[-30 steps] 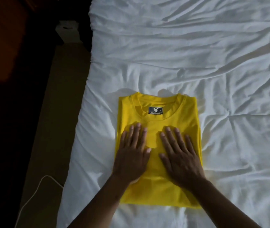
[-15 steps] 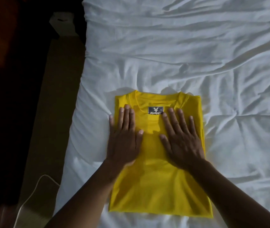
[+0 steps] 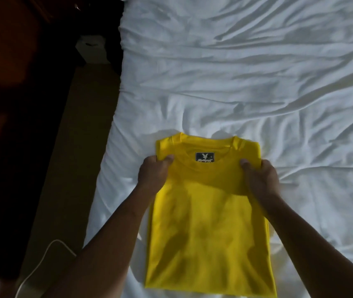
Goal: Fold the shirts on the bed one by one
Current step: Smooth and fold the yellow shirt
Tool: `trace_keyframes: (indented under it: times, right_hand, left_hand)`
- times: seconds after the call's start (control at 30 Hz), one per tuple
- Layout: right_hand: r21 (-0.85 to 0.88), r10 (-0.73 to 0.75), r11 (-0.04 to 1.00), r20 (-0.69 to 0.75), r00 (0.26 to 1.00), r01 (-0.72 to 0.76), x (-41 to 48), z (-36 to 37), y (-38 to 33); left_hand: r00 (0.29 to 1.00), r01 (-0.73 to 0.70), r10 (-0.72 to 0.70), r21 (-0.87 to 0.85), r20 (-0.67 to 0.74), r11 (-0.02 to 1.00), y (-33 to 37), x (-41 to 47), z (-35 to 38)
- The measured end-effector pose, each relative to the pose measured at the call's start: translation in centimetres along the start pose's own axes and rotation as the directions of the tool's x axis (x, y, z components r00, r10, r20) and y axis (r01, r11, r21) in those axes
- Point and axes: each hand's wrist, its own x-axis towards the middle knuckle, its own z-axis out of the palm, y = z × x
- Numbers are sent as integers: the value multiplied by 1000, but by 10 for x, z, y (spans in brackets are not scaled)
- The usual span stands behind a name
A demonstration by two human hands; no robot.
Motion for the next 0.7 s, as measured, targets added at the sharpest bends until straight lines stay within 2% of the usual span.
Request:
trace_keyframes:
  times: [0.13,0.27,0.43,0.7]
  right_hand:
    - [154,-62,986,17,998,59,-11,-18,-11]
    - [213,-150,966,-9,989,149,-44,-45,-37]
    - [263,-276,919,-95,956,292,-101,-89,-82]
    - [397,-414,796,-193,890,457,-210,-187,-173]
  left_hand:
    - [994,-47,62,-160,85,986,16,-18,-24]
    - [985,-65,109,-303,132,951,33,-54,-56]
    - [984,-61,131,-457,123,887,71,-101,-100]
    - [934,-303,358,-568,-17,765,171,-221,-196]
